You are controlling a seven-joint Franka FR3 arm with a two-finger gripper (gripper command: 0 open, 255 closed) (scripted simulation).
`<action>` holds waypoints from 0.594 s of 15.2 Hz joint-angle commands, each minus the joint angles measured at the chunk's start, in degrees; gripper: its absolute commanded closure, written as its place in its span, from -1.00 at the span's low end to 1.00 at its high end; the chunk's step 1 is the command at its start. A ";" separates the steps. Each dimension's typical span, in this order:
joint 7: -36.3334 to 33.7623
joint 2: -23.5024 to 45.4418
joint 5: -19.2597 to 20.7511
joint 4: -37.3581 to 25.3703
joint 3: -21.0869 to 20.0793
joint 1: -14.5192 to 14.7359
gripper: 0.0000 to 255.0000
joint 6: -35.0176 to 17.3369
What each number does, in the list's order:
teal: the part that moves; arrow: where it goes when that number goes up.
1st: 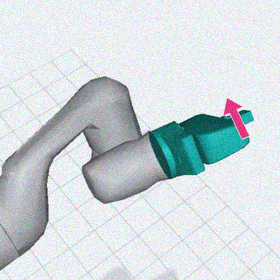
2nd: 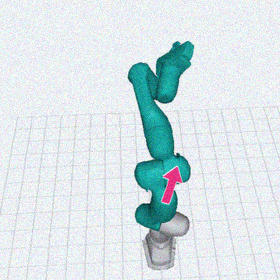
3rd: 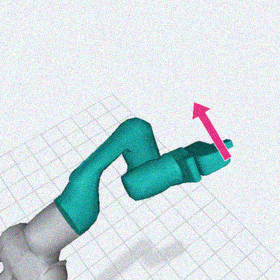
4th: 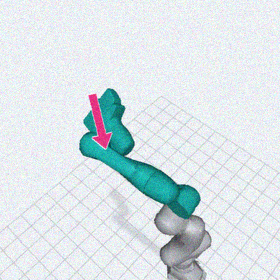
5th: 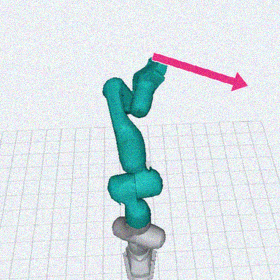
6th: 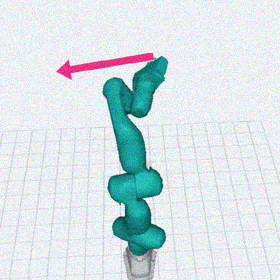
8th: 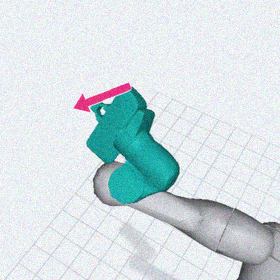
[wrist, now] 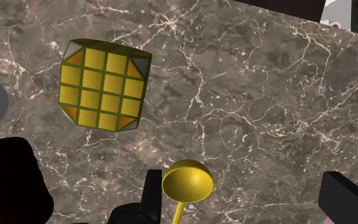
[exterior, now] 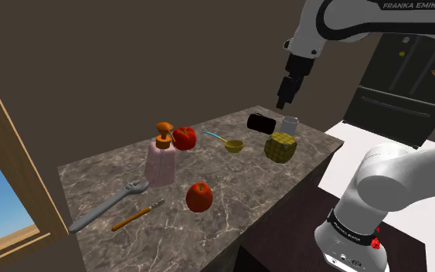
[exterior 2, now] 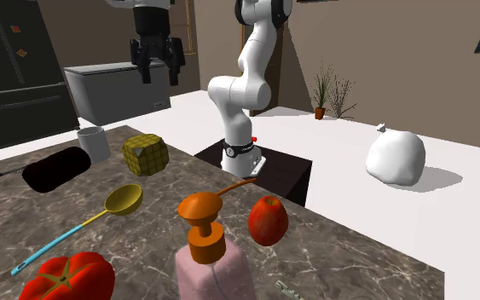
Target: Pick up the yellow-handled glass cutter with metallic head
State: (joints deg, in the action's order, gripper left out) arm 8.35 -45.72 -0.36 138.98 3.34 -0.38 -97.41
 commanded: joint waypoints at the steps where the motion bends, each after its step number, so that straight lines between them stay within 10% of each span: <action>1: 0.00 0.00 0.00 0.00 0.00 0.00 -1.00 0.00; 9: 8.29 11.79 -3.76 0.45 -0.51 6.91 -1.00 -13.54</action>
State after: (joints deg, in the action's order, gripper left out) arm 15.26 -35.34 -3.67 139.25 2.74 5.72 -109.15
